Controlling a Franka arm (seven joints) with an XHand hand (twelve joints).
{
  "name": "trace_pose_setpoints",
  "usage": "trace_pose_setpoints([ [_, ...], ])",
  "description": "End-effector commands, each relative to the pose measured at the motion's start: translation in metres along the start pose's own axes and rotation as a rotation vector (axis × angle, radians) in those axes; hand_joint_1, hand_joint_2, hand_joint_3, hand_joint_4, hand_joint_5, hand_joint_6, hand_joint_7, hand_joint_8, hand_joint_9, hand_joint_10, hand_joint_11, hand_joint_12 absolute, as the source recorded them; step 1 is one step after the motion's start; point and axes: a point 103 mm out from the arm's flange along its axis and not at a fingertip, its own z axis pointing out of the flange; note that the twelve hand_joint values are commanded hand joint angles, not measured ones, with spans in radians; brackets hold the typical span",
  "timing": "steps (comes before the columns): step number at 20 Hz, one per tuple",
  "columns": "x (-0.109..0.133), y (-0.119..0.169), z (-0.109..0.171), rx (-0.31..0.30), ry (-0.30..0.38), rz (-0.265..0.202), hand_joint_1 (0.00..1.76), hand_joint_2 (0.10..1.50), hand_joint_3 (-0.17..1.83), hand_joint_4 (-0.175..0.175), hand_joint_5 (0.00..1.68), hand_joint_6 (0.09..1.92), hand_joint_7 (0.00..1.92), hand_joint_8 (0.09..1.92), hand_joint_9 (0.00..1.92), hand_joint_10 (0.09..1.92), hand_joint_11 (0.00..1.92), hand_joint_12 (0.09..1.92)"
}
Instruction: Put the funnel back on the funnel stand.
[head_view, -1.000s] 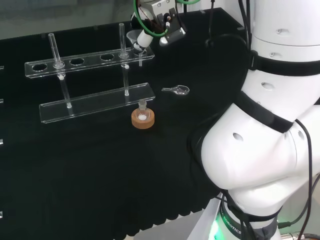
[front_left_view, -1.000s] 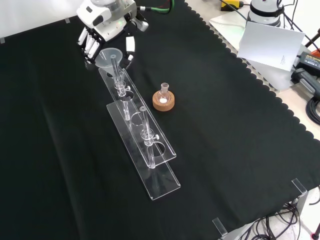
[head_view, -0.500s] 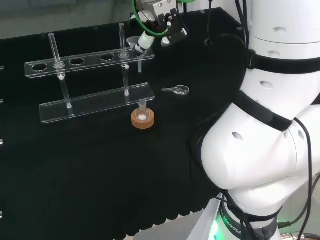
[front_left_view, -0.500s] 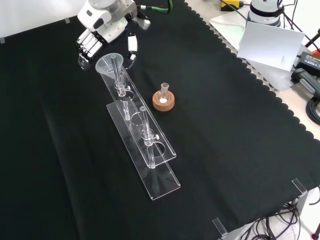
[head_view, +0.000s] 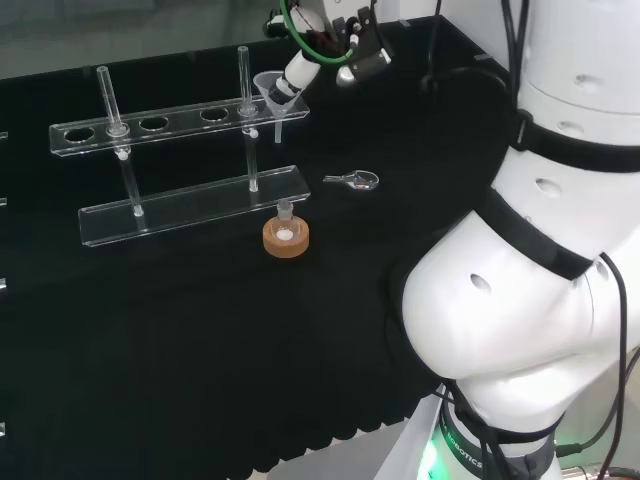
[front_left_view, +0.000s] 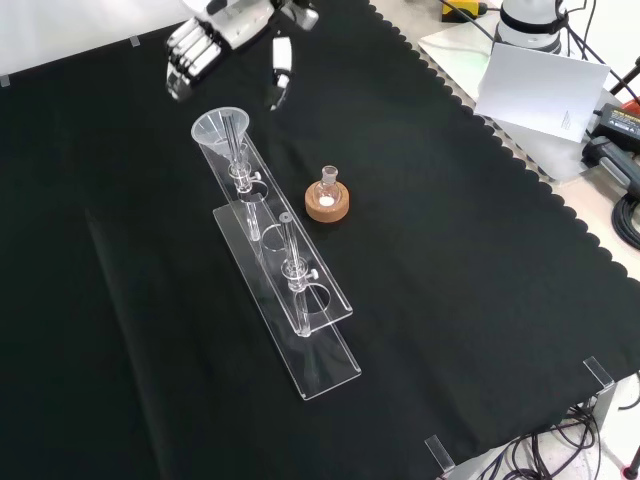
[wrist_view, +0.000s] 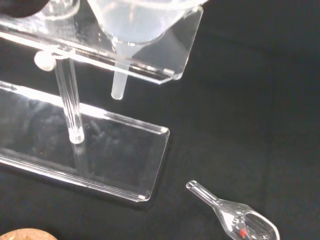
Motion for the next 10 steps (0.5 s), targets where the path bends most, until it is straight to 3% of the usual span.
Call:
trace_pose_setpoints([
  [1,-0.005,-0.057,-0.019,-0.077,0.008,0.053,0.58,0.69,0.32,-0.048,0.13,0.09,0.00,0.45,0.10,0.82,0.00,1.47],
  [10,-0.001,-0.117,-0.010,-0.081,0.016,0.128,0.60,0.71,0.31,-0.053,0.19,0.09,0.00,0.54,0.16,0.80,0.02,1.48],
])
